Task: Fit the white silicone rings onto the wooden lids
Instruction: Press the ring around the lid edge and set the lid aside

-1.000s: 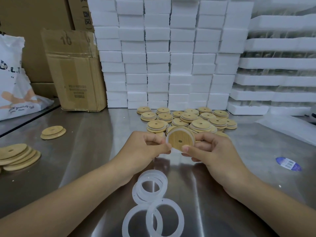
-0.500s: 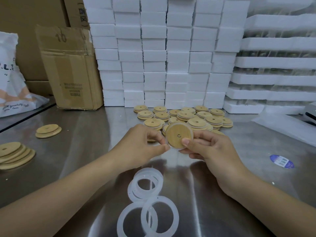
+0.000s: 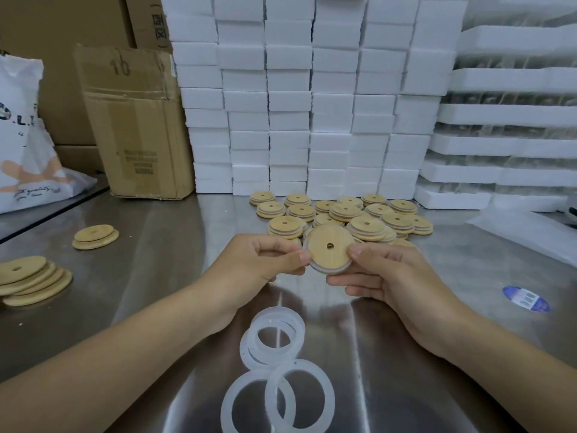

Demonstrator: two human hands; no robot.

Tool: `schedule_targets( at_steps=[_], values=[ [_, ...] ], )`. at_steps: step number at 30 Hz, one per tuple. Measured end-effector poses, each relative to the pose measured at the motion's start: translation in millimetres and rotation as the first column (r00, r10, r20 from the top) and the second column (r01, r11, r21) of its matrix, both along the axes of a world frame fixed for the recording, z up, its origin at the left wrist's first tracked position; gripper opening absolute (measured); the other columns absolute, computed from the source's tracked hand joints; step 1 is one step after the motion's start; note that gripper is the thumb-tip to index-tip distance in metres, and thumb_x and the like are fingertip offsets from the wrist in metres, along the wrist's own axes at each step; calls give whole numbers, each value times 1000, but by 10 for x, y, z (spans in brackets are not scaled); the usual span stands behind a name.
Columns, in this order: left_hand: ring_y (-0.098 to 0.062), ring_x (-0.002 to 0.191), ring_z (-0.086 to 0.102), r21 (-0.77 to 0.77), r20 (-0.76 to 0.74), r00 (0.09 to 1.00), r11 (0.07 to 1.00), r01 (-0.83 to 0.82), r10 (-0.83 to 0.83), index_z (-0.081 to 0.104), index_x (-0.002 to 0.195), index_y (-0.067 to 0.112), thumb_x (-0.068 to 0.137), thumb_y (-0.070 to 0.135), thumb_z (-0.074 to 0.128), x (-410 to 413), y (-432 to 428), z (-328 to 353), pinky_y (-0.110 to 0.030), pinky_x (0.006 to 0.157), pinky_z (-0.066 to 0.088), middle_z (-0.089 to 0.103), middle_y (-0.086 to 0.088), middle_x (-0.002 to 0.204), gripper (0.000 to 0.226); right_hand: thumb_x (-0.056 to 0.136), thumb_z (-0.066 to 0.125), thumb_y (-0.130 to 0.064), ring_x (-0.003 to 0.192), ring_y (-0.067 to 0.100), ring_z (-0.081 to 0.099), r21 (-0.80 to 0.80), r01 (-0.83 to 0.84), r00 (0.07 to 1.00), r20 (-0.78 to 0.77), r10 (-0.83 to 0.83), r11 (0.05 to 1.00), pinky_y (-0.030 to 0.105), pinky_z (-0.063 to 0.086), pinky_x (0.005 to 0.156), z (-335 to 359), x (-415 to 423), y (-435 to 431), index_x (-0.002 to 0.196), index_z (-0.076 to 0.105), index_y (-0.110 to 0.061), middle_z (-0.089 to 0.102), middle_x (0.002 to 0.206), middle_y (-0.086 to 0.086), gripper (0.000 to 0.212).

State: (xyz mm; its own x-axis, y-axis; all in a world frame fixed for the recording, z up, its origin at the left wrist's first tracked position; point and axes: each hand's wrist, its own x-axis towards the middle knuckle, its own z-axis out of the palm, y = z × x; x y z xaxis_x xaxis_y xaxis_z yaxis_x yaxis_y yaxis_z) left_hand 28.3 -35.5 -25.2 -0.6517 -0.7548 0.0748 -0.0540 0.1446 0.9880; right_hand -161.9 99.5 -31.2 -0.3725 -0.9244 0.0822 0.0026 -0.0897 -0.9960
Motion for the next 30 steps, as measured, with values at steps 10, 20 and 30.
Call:
schedule_targets(
  at_steps=[10,20,30],
  values=[
    [-13,92,76,273,-228,957,932,240,-179,78,126,20,83,40,87,-8,3,8,-21,72,56,79,-4,112,48,92,65,-44,94,22,80,-13,-61,998,-19,61,998,22,56,74,42,14,15,104,83,-14,82,104,13,37],
    [-17,99,77,192,-259,944,947,256,-203,77,125,26,88,34,84,-5,50,-15,-22,74,56,79,-5,121,39,106,58,-26,80,19,76,-18,-43,996,-85,41,999,21,52,65,-10,21,-16,120,76,-21,81,98,14,24],
    [-5,120,72,-325,-161,973,940,104,-163,76,130,36,75,33,95,-65,172,-82,-22,91,59,77,16,127,58,111,50,-30,95,18,80,-25,-90,950,-303,78,996,33,53,75,-26,89,9,134,64,-44,80,113,-11,30]
  ],
)
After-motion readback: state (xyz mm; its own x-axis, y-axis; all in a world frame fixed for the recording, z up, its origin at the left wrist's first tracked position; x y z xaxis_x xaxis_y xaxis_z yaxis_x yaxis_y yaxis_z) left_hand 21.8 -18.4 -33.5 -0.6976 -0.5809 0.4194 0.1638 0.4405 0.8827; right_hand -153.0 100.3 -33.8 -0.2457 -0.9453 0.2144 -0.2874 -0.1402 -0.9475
